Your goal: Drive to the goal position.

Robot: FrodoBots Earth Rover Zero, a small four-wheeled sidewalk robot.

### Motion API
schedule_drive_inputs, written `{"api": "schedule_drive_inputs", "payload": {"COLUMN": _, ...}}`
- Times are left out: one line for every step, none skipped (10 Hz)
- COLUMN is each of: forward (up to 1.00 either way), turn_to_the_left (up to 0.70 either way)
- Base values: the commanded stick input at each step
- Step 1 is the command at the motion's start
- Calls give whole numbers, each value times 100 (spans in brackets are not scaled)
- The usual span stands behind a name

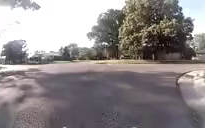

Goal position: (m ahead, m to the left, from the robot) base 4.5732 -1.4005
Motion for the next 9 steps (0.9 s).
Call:
{"api": "schedule_drive_inputs", "payload": {"forward": 85, "turn_to_the_left": 0}}
{"api": "schedule_drive_inputs", "payload": {"forward": 85, "turn_to_the_left": 0}}
{"api": "schedule_drive_inputs", "payload": {"forward": 85, "turn_to_the_left": 0}}
{"api": "schedule_drive_inputs", "payload": {"forward": 85, "turn_to_the_left": 0}}
{"api": "schedule_drive_inputs", "payload": {"forward": 85, "turn_to_the_left": 0}}
{"api": "schedule_drive_inputs", "payload": {"forward": 85, "turn_to_the_left": 0}}
{"api": "schedule_drive_inputs", "payload": {"forward": 85, "turn_to_the_left": 0}}
{"api": "schedule_drive_inputs", "payload": {"forward": 85, "turn_to_the_left": 0}}
{"api": "schedule_drive_inputs", "payload": {"forward": 85, "turn_to_the_left": 0}}
